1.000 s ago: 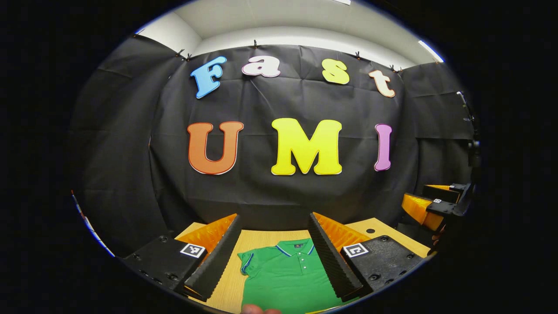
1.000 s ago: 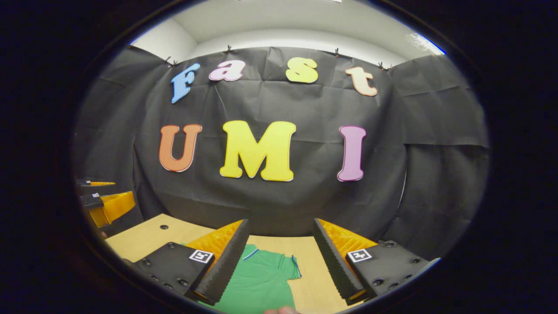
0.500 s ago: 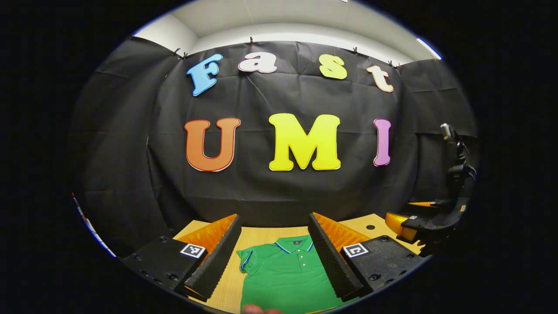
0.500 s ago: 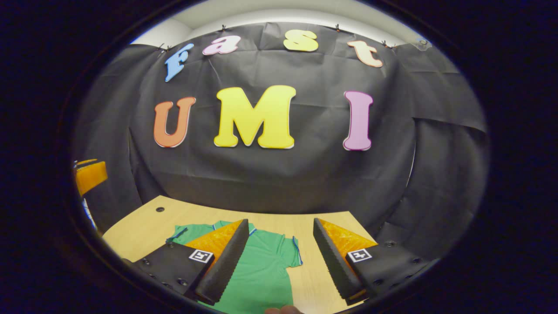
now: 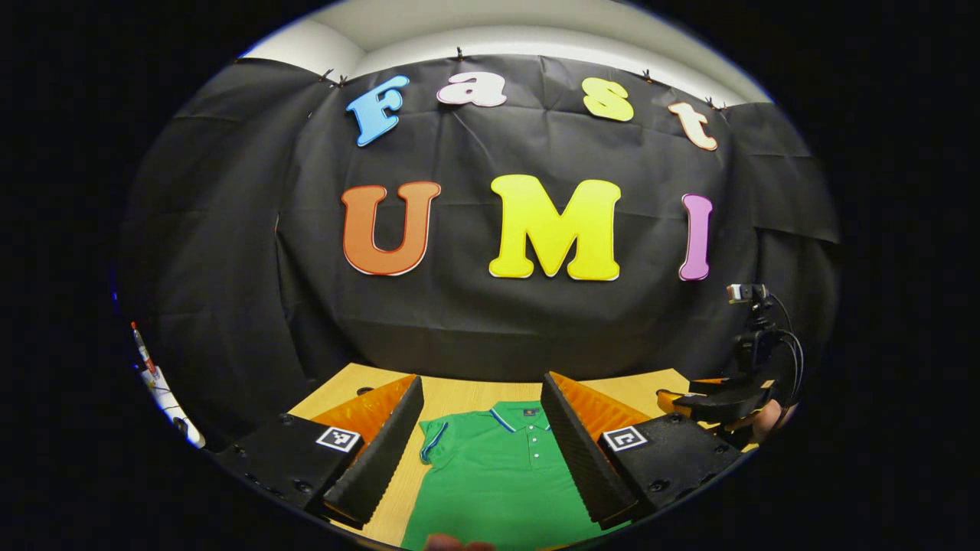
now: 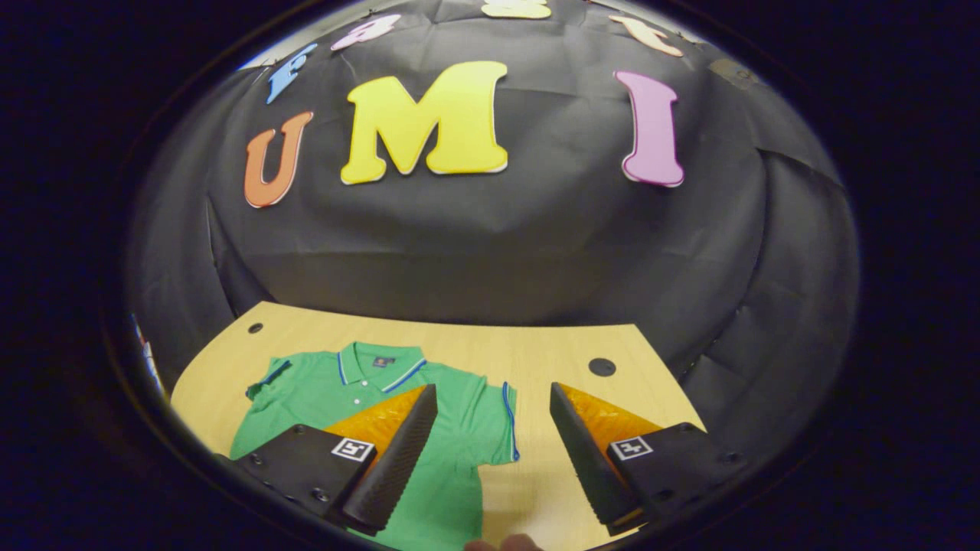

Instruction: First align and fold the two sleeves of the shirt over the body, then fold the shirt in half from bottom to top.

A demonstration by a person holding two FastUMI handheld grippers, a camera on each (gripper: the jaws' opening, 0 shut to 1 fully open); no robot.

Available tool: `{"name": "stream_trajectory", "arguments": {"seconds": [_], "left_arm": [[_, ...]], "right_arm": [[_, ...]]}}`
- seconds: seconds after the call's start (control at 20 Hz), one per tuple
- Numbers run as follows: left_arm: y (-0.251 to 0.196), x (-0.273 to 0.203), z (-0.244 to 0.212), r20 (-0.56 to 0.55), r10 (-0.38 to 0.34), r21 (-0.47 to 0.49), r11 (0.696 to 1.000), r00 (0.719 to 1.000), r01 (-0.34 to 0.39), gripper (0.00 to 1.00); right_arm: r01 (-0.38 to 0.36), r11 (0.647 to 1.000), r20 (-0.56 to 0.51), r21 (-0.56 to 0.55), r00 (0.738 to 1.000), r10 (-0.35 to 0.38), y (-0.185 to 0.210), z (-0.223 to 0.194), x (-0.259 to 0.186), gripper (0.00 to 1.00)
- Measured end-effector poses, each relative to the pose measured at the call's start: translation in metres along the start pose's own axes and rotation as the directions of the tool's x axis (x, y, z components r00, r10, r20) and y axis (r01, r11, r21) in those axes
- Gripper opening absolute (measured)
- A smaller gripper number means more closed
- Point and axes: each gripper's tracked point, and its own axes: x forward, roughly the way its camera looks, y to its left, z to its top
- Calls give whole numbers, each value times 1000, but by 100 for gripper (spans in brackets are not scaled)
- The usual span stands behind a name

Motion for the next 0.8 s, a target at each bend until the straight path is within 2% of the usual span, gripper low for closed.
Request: {"name": "stream_trajectory", "arguments": {"seconds": [0.35,0.6,0.8], "left_arm": [[-12,8,-24,-71,12,3,1000,997,-12,99],[-17,12,-40,-115,28,34,999,993,-25,99],[-11,11,-46,-140,52,51,998,989,-46,99]], "right_arm": [[-6,1000,-182,26,983,11,-23,-62,94,95],[-27,992,-286,125,956,62,-21,-95,131,96],[4,988,-299,152,953,42,-24,-102,149,75]]}}
